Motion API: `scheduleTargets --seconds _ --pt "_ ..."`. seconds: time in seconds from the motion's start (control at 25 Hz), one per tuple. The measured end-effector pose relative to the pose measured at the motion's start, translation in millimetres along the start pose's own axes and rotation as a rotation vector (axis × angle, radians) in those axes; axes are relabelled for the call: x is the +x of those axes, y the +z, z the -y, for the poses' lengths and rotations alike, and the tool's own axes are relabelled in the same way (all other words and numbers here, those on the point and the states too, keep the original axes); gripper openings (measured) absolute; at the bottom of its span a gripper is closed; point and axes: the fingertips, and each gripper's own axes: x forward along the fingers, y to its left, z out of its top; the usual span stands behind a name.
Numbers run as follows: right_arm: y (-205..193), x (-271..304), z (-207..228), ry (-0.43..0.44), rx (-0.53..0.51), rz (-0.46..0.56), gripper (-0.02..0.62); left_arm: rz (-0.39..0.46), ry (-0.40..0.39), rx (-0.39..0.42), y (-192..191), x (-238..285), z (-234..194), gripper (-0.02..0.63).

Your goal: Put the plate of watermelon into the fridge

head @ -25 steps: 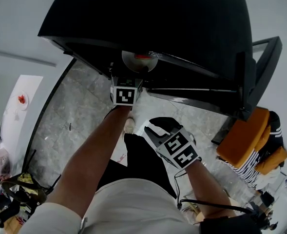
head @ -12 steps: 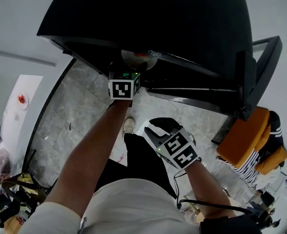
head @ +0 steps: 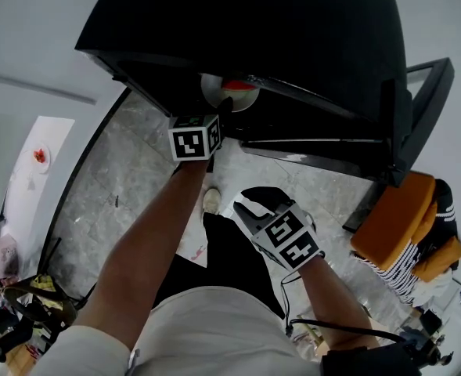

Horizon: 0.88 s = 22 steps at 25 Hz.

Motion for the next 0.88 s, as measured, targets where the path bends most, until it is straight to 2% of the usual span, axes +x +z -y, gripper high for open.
scheduleTargets --seconds 0.2,0.4,0.68,0.88 --pt "2 -4 -15 -0.022 -0.012 0.013 0.103 -0.002 -0.028 0.001 0 -28 4 0.388" --pt "0 -13 -41 -0.063 -0.024 0.029 0.103 -0.075 -0.135 -0.037 -12 -73 16 0.387" --pt "-10 -31 -98 -0.146 -0.004 0.086 0.098 -0.144 -0.243 0.103 -40 -171 37 0.367" --pt "-13 -42 -151 -0.198 0.031 0.146 0.087 -0.152 -0.356 0.093 -62 -260 48 0.341"
